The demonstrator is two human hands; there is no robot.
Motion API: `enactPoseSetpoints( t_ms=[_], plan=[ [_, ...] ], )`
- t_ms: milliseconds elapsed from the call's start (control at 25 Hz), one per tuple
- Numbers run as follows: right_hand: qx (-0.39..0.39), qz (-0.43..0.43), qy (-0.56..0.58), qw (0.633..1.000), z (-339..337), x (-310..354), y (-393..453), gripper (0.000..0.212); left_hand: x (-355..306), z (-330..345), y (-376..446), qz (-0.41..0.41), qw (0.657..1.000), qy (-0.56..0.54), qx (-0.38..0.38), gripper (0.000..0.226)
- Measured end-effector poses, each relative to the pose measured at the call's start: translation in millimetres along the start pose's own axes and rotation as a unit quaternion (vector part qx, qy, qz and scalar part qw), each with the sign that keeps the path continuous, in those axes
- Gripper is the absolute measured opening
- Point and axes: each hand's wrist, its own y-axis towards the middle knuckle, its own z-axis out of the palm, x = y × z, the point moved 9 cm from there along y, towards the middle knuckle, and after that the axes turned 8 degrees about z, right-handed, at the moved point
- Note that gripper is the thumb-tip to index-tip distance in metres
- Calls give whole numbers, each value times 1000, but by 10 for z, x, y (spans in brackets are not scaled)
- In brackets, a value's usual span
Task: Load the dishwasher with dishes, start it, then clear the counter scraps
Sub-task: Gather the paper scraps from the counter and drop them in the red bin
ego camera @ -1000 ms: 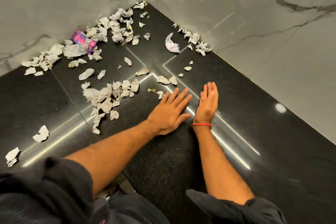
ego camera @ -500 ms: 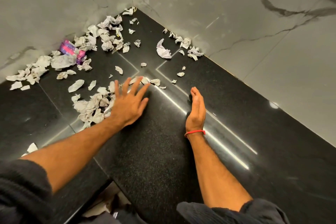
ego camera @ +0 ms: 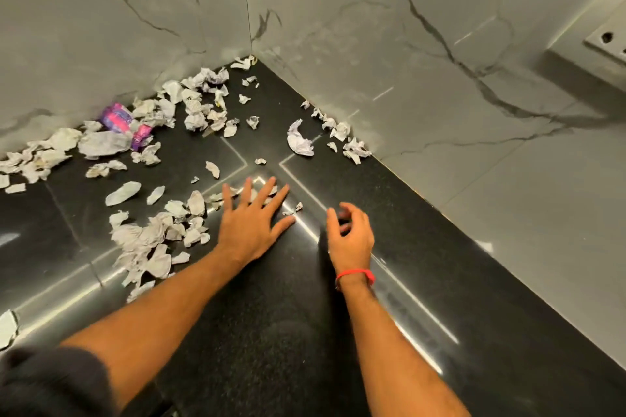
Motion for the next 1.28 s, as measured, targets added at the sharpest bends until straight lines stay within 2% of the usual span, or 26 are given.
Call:
enactPoseSetpoints(
  t_ms=[80, 160, 240, 360, 480, 560, 640, 680, 720, 760, 840, 920, 1000, 1040, 1080, 1160, 1200, 1280],
  plan=[
    [37, -53, -143, 988, 108, 140, 521, 51, 194, 22, -237, -23, 999, -6, 42, 70],
    [94, -90, -295, 947, 281, 216, 1001, 70, 177, 2, -215, -34, 995, -39, 87, 71],
    [164, -104, -346, 918, 553, 237, 1340, 78, 153, -43, -123, -35, 991, -59, 115, 74],
    [236, -91, -319, 913, 1094, 295, 1379, 71, 201, -158, -69, -23, 988, -66, 135, 80],
    [283, -174, -283, 900, 1687, 543, 765, 54, 219, -191, -65, -22, 985, -96, 145, 72],
    [308, -215, -168, 911, 1787, 721, 331, 47, 334, -386, -58, -51, 986, -153, 33, 43],
    [296, -147, 8, 944, 1608, 718, 264, 36, 502, -596, -20, -64, 979, -159, -113, 23],
    [278, -106, 79, 951, 1496, 685, 279, 34, 539, -640, 44, -56, 976, -145, -155, 24],
    [262, -75, 116, 955, 1411, 674, 297, 35, 525, -646, 162, -42, 975, -143, -163, 32],
    [263, -53, 134, 954, 1377, 680, 307, 37, 474, -604, 330, -28, 979, -146, -138, 45],
    [279, -12, 167, 946, 1399, 679, 350, 43, 343, -426, 670, -2, 992, -120, -41, 63],
    [262, 39, 225, 938, 1395, 588, 434, 44, 348, -239, 836, 17, 996, -82, 24, 65],
    [235, 98, 291, 922, 1400, 465, 521, 41, 434, -95, 797, 24, 996, -60, 61, 64],
    [208, 101, 296, 927, 1381, 419, 568, 37, 463, -64, 723, 25, 996, -54, 69, 63],
    [168, 83, 265, 946, 1326, 395, 623, 34, 483, -63, 628, 23, 996, -50, 66, 62],
    [60, -16, 122, 991, 1143, 484, 836, 31, 504, -107, 394, 9, 997, -49, 57, 60],
    [22, -72, 39, 996, 1098, 569, 1001, 34, 524, -114, 279, 2, 997, -55, 59, 59],
    [23, -149, -118, 982, 1173, 721, 1460, 46, 570, -94, 65, -12, 995, -56, 79, 61]
  ],
)
